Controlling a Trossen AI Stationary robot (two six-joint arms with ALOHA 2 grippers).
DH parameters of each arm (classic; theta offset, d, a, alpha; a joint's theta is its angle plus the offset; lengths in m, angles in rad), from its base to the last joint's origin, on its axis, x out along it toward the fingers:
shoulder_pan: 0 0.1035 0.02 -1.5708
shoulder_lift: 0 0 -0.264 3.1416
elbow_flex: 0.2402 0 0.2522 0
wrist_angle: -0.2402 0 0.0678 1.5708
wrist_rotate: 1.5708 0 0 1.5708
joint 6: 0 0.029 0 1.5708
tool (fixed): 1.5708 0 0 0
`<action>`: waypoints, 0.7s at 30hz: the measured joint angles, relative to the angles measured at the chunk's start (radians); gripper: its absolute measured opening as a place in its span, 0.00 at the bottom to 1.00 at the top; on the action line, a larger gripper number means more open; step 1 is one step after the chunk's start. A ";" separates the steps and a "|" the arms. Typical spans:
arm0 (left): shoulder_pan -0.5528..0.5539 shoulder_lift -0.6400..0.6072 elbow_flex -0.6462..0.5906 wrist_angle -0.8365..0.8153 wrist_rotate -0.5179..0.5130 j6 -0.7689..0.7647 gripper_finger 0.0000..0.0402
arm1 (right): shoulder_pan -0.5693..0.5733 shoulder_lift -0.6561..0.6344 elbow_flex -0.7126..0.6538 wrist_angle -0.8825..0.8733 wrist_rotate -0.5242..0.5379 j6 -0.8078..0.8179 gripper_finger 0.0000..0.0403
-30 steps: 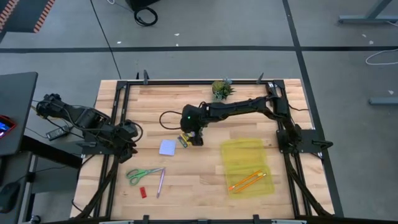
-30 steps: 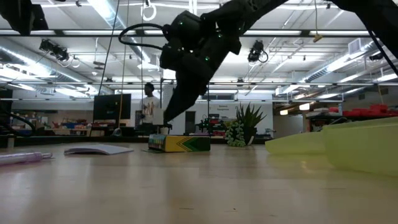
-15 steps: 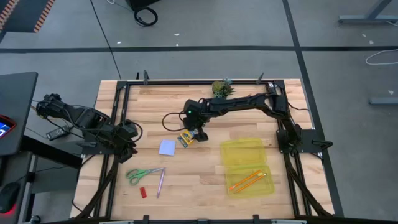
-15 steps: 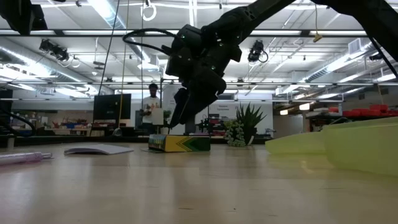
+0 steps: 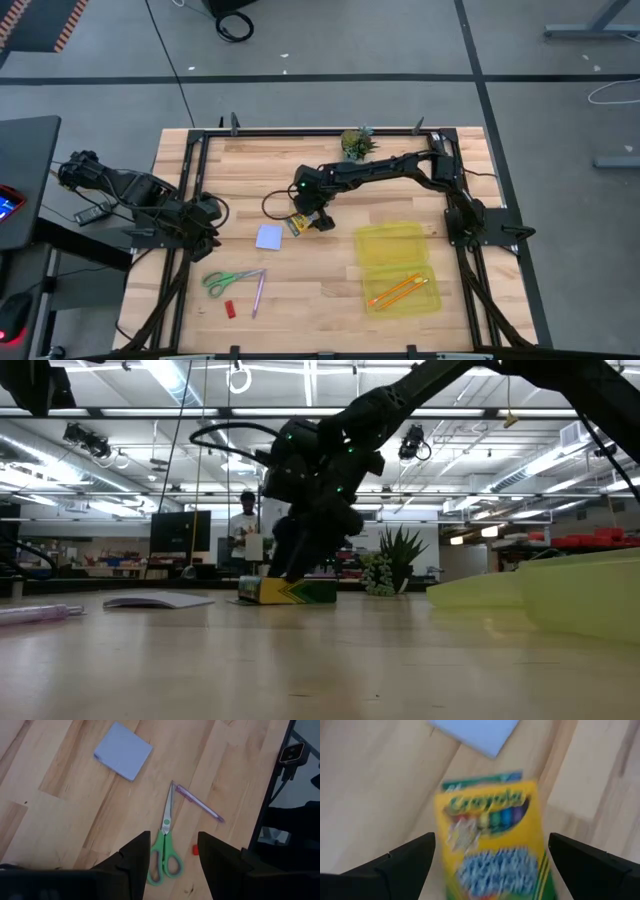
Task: Pack school essentials
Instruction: Put the yellow crayon box into the yellow supply box
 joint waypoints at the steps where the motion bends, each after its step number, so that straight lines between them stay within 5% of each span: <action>1: 0.000 0.000 0.000 0.000 0.000 0.000 0.43 | 0.001 0.008 0.003 0.018 0.003 0.000 0.98; 12: 0.000 0.000 0.000 0.000 0.000 -0.021 0.43 | 0.000 0.037 0.000 -0.005 0.023 -0.014 0.97; 21: 0.000 0.000 0.000 -0.003 0.000 -0.021 0.43 | 0.001 0.036 0.000 -0.010 0.023 -0.050 0.83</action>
